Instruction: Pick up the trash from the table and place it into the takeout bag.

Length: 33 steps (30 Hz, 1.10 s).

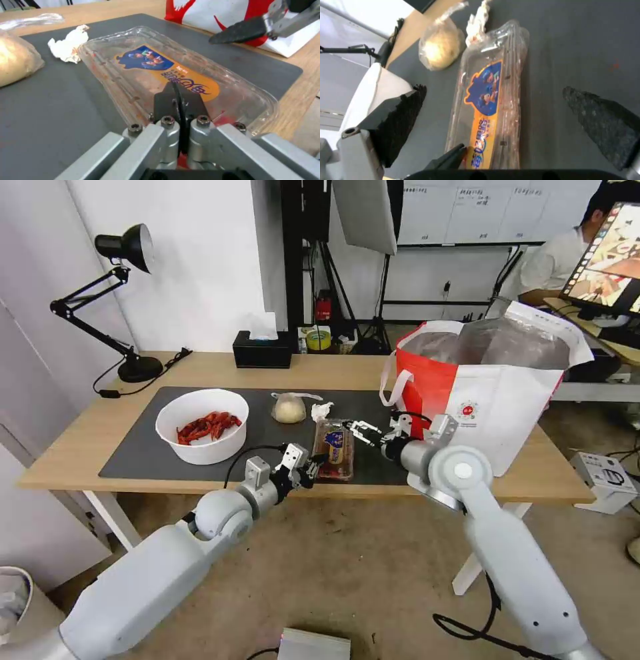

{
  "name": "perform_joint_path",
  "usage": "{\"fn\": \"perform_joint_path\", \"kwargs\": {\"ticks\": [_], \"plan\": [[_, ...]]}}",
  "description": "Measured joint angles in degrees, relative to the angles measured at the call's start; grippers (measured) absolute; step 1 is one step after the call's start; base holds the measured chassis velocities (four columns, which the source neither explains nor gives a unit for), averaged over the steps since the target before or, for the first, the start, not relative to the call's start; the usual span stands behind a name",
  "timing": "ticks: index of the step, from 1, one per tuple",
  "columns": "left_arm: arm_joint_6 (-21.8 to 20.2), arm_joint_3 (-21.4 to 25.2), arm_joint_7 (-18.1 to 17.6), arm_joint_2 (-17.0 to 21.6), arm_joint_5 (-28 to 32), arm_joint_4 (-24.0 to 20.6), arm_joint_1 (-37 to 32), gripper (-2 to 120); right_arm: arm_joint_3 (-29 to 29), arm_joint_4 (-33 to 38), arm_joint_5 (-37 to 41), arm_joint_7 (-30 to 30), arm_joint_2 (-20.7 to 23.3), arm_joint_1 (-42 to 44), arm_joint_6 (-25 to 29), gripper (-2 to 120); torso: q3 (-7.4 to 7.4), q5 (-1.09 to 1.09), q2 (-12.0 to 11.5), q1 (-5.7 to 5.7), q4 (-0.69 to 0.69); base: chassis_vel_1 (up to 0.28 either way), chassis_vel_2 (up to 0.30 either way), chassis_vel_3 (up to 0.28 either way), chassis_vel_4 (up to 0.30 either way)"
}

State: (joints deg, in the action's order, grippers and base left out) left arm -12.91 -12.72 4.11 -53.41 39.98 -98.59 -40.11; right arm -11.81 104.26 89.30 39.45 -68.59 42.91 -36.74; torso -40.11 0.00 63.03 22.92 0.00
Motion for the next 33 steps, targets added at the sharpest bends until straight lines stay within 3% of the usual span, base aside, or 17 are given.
{"fn": "perform_joint_path", "kwargs": {"ticks": [14, 33], "plan": [[0.3, -0.2, -1.1, 0.4, 1.3, 0.0, 0.2, 0, 2.1, -4.8, 7.5, 7.3, -2.4, -5.1, -2.9, 100, 0.00, 0.00, 0.0, 0.00, 0.00, 0.000, 0.000, 0.000, 0.000], [0.7, -0.1, -1.5, -0.1, 1.5, -0.1, -0.2, 0, 3.7, -8.5, 7.8, 8.5, -4.7, -7.6, -4.5, 100, 0.00, 0.00, 0.0, 0.00, -0.01, 0.000, 0.000, 0.000, 0.000]]}}
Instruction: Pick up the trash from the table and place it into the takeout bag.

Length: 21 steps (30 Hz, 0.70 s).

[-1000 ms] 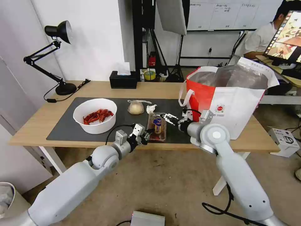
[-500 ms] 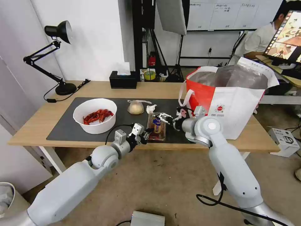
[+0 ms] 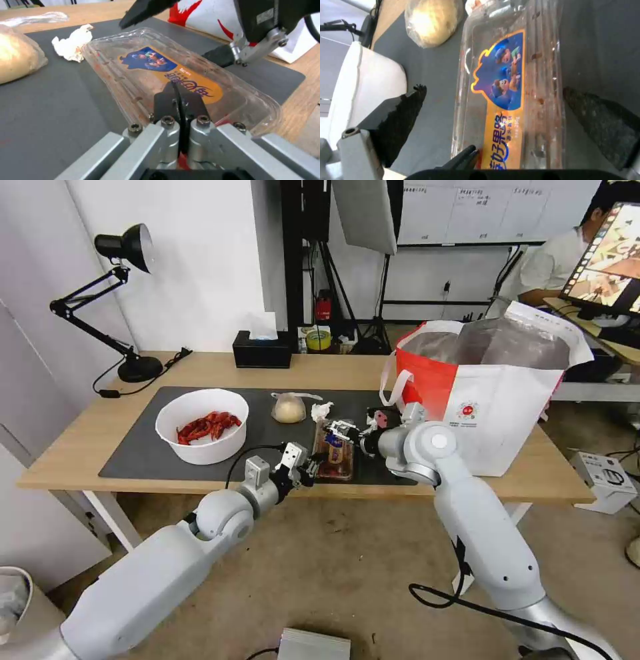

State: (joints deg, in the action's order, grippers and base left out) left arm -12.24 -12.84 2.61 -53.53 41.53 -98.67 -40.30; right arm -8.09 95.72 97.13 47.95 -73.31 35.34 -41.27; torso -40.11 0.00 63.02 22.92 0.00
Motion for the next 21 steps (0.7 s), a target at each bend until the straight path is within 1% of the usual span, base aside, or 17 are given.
{"fn": "perform_joint_path", "kwargs": {"ticks": [10, 17, 20, 21], "plan": [[0.3, 0.2, -0.2, -0.2, 0.0, 0.0, -0.3, 0, 0.6, -1.9, 0.0, 0.3, -1.6, -0.7, -0.1, 100, 0.00, 0.00, 0.0, 0.00, 0.01, 0.000, 0.000, 0.000, 0.000], [0.4, 0.2, -0.3, -0.5, 0.0, 0.0, -0.4, 0, 0.9, -2.7, 0.2, 0.5, -1.6, -1.0, -0.1, 100, 0.01, 0.00, 0.0, -0.01, 0.00, 0.000, 0.000, 0.000, 0.000], [0.5, 0.2, -0.5, -0.5, 0.1, 0.0, -0.3, 0, 0.8, -3.0, 0.3, 0.5, -1.7, -1.0, 0.0, 97, 0.02, 0.01, 0.0, -0.02, -0.01, 0.000, 0.000, 0.000, 0.000], [0.5, 0.2, -0.7, -0.5, 0.2, 0.0, -0.3, 0, 0.7, -3.3, 0.3, 0.5, -1.8, -1.0, 0.0, 95, 0.02, 0.01, 0.0, -0.02, -0.01, 0.000, 0.000, 0.000, 0.000]]}}
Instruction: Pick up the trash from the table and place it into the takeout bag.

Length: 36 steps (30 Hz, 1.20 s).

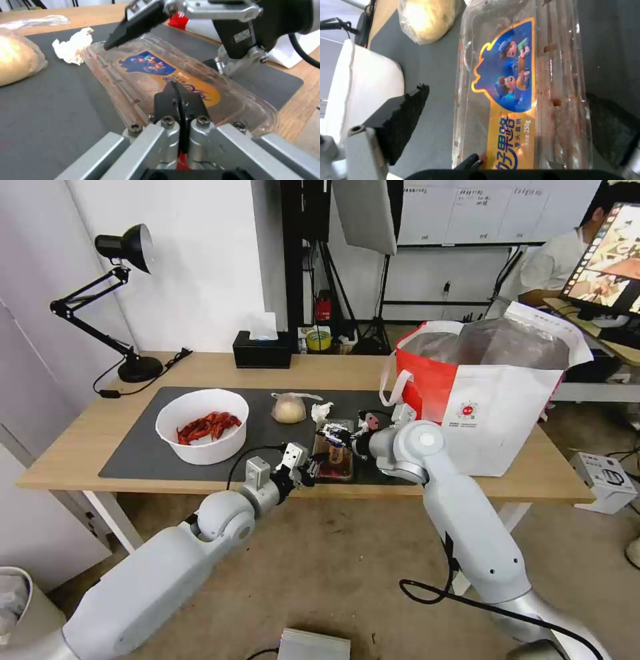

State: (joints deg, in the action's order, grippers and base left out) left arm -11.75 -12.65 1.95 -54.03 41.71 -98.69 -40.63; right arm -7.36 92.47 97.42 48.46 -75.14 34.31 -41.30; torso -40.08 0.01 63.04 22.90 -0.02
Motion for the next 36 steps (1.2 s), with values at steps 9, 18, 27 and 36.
{"fn": "perform_joint_path", "kwargs": {"ticks": [9, 18, 27, 36], "plan": [[0.3, 0.1, -0.5, 0.0, 0.2, -0.3, -0.1, 0, 0.0, -0.5, -0.2, 0.3, -0.4, 0.1, 0.1, 68, -0.01, 0.00, 0.0, 0.00, -0.02, 0.000, 0.000, 0.000, 0.000], [0.5, 0.2, -0.8, -0.1, 0.4, -0.6, -0.3, 0, -0.1, -0.1, -0.3, 0.5, 0.1, 1.4, 0.1, 31, -0.03, -0.02, 0.0, 0.02, 0.03, 0.000, 0.000, 0.000, 0.000], [0.7, 0.4, -0.8, 0.0, 0.6, -0.7, -0.4, 0, -0.3, 0.1, -0.2, 0.4, 0.4, 2.0, 0.1, 2, -0.02, -0.02, 0.0, 0.02, 0.05, 0.000, 0.000, 0.000, 0.000], [0.7, 1.6, -0.8, 1.0, 1.0, -2.0, -1.3, 0, -0.7, 0.1, -0.1, 0.2, 0.4, 2.2, 0.1, 1, -0.02, -0.01, 0.0, 0.02, 0.03, 0.000, 0.000, 0.000, 0.000]]}}
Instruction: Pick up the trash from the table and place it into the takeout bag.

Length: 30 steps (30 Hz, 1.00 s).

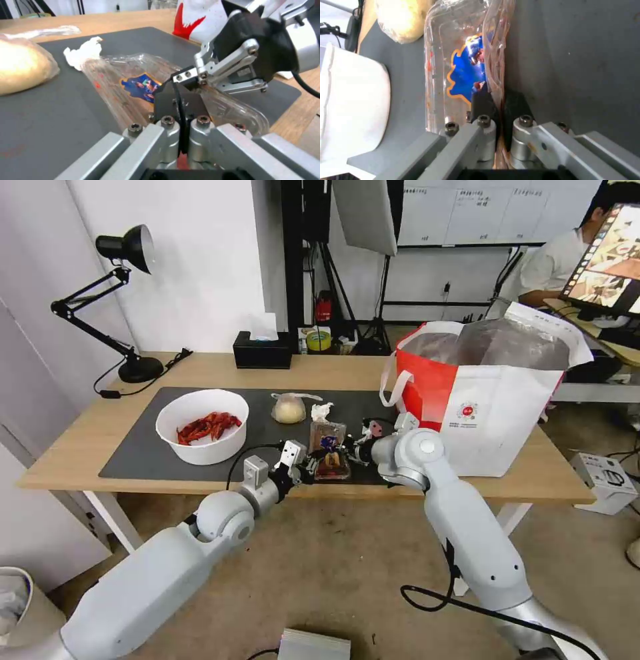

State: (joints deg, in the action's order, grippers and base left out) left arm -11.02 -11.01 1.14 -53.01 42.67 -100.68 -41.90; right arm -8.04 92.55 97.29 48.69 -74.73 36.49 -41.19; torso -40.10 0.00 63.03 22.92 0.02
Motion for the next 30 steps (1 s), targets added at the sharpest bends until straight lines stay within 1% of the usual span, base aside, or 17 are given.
{"fn": "perform_joint_path", "kwargs": {"ticks": [5, 7, 8, 10, 11, 13, 15, 16, 17, 18, 19, 21, 23, 25, 26, 29, 30], "plan": [[0.1, 2.5, 0.0, 2.2, 0.5, -2.0, -1.9, 0, -0.5, 0.4, 0.0, -0.5, -0.1, 0.2, 0.0, 1, -0.01, 0.01, 0.0, 0.00, -0.02, 0.000, 0.000, 0.000, 0.000], [0.3, 5.7, 0.0, 3.6, 0.7, -4.0, -4.8, 0, -0.9, 0.8, -0.1, -1.1, -0.1, 0.5, 0.0, 1, -0.01, 0.01, 0.0, 0.01, -0.03, 0.000, 0.000, 0.000, 0.000], [0.3, 5.7, 0.0, 3.6, 0.7, -4.0, -4.8, 0, -0.9, 0.8, -0.1, -1.1, -0.1, 0.5, 0.0, 1, -0.01, 0.01, 0.0, 0.01, -0.03, 0.000, 0.000, 0.000, 0.000], [0.4, 10.0, 0.0, 4.7, 0.7, -6.4, -8.7, 0, -1.1, 1.6, -0.1, -1.5, -0.2, 0.7, -0.1, 1, -0.01, 0.00, 0.0, 0.01, -0.04, 0.000, 0.000, 0.000, 0.000], [0.4, 10.0, 0.0, 4.7, 0.7, -6.4, -8.7, 0, -1.1, 1.6, -0.1, -1.5, -0.2, 0.7, -0.1, 1, -0.01, 0.00, 0.0, 0.01, -0.04, 0.000, 0.000, 0.000, 0.000], [0.6, 15.5, 0.1, 5.7, 0.3, -9.3, -15.0, 0, -1.4, 3.1, -0.1, -2.3, 0.0, 1.1, -0.1, 1, -0.02, 0.02, 0.0, 0.01, 0.00, 0.000, 0.000, 0.000, 0.000], [0.8, 16.5, 0.1, 5.8, 0.1, -9.8, -16.2, 0, -1.5, 3.5, -0.1, -2.5, 0.0, 1.2, -0.1, 1, -0.02, 0.01, 0.0, 0.01, 0.00, 0.000, 0.000, 0.000, 0.000], [1.8, 18.9, 0.4, 6.1, -0.1, -10.9, -19.4, 7, -1.8, 4.5, 0.0, -3.0, 0.2, 1.4, -0.1, 1, -0.01, -0.01, 0.0, 0.00, 0.00, 0.000, 0.000, 0.000, 0.000], [1.8, 18.9, 0.4, 6.1, -0.1, -10.9, -19.4, 7, -1.8, 4.5, 0.0, -3.0, 0.2, 1.4, -0.1, 1, -0.01, -0.01, 0.0, 0.00, 0.00, 0.000, 0.000, 0.000, 0.000], [2.2, 20.7, 0.5, 6.1, -0.3, -11.7, -21.9, 13, -2.2, 5.4, 0.0, -3.4, 0.3, 1.6, -0.1, 1, -0.02, 0.03, 0.0, 0.00, -0.01, 0.000, 0.000, 0.000, 0.000], [2.5, 22.7, 0.7, 5.9, -0.6, -12.6, -24.1, 19, -2.6, 6.6, 0.2, -3.9, 0.5, 1.7, 0.0, 1, -0.02, 0.00, 0.0, 0.00, -0.02, 0.000, 0.000, 0.000, 0.000], [2.6, 23.7, 0.7, 5.7, -0.7, -12.9, -25.1, 22, -2.7, 7.1, 0.2, -4.1, 0.5, 1.7, 0.0, 1, -0.01, -0.01, 0.0, 0.01, -0.02, 0.000, 0.000, 0.000, 0.000], [2.9, 27.0, 1.0, 4.7, -1.5, -13.9, -29.3, 33, -3.1, 9.8, 0.9, -4.5, 1.2, 1.6, 0.2, 1, -0.01, 0.00, 0.0, 0.01, -0.02, 0.000, 0.000, 0.000, 0.000], [3.0, 27.7, 1.0, 4.5, -1.8, -14.1, -30.2, 35, -3.2, 10.5, 1.1, -4.6, 1.4, 1.5, 0.2, 1, -0.01, 0.00, 0.0, 0.00, -0.02, 0.000, 0.000, 0.000, 0.000], [3.2, 29.4, 1.2, 4.0, -2.4, -14.7, -32.4, 43, -3.7, 12.4, 1.7, -5.0, 2.0, 0.9, 0.4, 1, 0.00, 0.00, 0.0, 0.00, -0.01, 0.000, 0.000, 0.000, 0.000], [3.4, 30.5, 1.2, 3.7, -2.6, -15.2, -33.7, 50, -4.4, 14.1, 2.4, -5.2, 2.6, 0.1, 0.7, 1, 0.00, 0.00, 0.0, 0.00, -0.01, 0.000, 0.000, 0.000, 0.000], [3.4, 31.5, 1.2, 3.4, -2.7, -15.7, -34.5, 57, -5.1, 15.5, 3.0, -5.3, 3.2, -1.0, 1.1, 1, 0.00, 0.00, 0.0, 0.00, -0.02, 0.000, 0.000, 0.000, 0.000]]}}
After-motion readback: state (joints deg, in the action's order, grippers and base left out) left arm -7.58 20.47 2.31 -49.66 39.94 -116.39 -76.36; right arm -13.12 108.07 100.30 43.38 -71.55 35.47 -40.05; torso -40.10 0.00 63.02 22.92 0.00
